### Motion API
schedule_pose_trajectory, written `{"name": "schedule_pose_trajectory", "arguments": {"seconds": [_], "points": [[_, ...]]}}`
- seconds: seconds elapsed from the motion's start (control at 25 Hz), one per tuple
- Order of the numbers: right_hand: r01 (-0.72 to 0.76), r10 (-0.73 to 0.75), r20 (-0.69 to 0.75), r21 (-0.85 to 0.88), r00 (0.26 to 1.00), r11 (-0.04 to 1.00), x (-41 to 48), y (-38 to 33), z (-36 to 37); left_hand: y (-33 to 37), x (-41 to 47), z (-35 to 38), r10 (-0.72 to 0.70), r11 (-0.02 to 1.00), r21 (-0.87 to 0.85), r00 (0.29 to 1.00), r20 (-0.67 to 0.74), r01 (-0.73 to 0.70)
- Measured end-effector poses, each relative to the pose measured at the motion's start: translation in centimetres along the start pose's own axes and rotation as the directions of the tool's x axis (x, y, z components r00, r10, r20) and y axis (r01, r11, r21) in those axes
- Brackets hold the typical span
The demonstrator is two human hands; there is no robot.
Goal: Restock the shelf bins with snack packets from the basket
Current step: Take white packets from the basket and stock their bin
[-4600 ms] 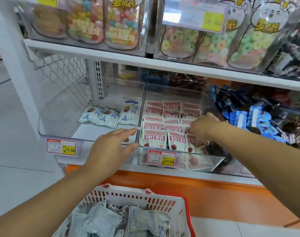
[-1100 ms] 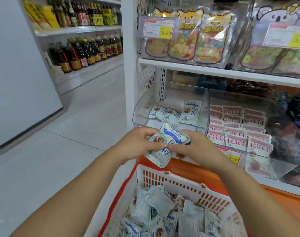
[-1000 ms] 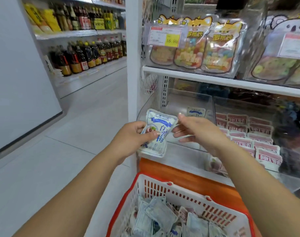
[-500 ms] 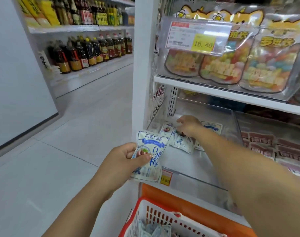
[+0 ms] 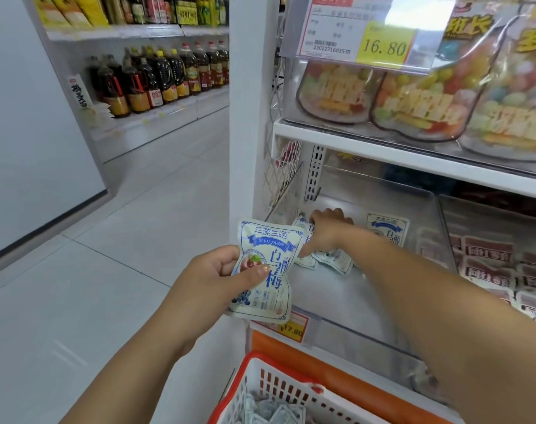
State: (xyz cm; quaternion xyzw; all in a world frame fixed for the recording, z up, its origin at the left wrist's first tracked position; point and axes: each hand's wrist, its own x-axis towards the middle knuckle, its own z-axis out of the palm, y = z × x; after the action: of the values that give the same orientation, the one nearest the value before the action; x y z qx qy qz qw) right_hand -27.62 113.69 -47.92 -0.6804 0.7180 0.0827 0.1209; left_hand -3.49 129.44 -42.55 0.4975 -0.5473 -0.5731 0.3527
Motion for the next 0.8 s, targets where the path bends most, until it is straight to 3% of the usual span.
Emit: {"name": "schedule_pose_trajectory", "arguments": {"seconds": [0.08, 0.16, 0.28, 0.36, 0.44, 0.6, 0.8], "points": [[0.039, -0.034, -0.213, 0.019, 0.976, 0.999, -0.4, -0.1, -0.3, 0.0, 0.0, 0.0, -0.005, 1.000, 0.001, 1.000, -0.005, 0.005], [0.003, -0.014, -0.422, -0.026, 0.907, 1.000, -0.5, 0.2, -0.6, 0.0, 0.0, 0.1, -0.006, 1.000, 0.002, 1.000, -0.007, 0.006], [-0.102, 0.047, -0.531, -0.075, 0.846, 0.992, -0.4, 0.2, 0.3, 0.1, 0.0, 0.1, -0.002, 1.000, 0.005, 1.000, -0.004, 0.002], [-0.105, 0.090, -0.547, 0.003, 0.833, 0.995, -0.5, 0.2, 1.3, 0.1, 0.1, 0.1, 0.000, 1.000, 0.008, 1.000, -0.005, 0.000], [-0.067, 0.173, -0.527, 0.214, 0.832, 0.975, -0.6, -0.1, 1.7, 0.1, 0.2, 0.1, 0.009, 0.999, 0.036, 1.000, -0.019, -0.008], [0.007, 0.367, -0.449, 0.640, 0.815, 0.768, -0.5, -0.5, 1.6, 0.0, 0.2, 0.1, 0.016, 0.999, 0.043, 0.999, -0.038, -0.014], [-0.081, 0.352, -0.353, 0.596, 0.867, 0.799, -1.1, 0.1, 0.5, 0.0, 0.2, 0.2, 0.015, 1.000, 0.019, 1.000, -0.026, -0.014]]}}
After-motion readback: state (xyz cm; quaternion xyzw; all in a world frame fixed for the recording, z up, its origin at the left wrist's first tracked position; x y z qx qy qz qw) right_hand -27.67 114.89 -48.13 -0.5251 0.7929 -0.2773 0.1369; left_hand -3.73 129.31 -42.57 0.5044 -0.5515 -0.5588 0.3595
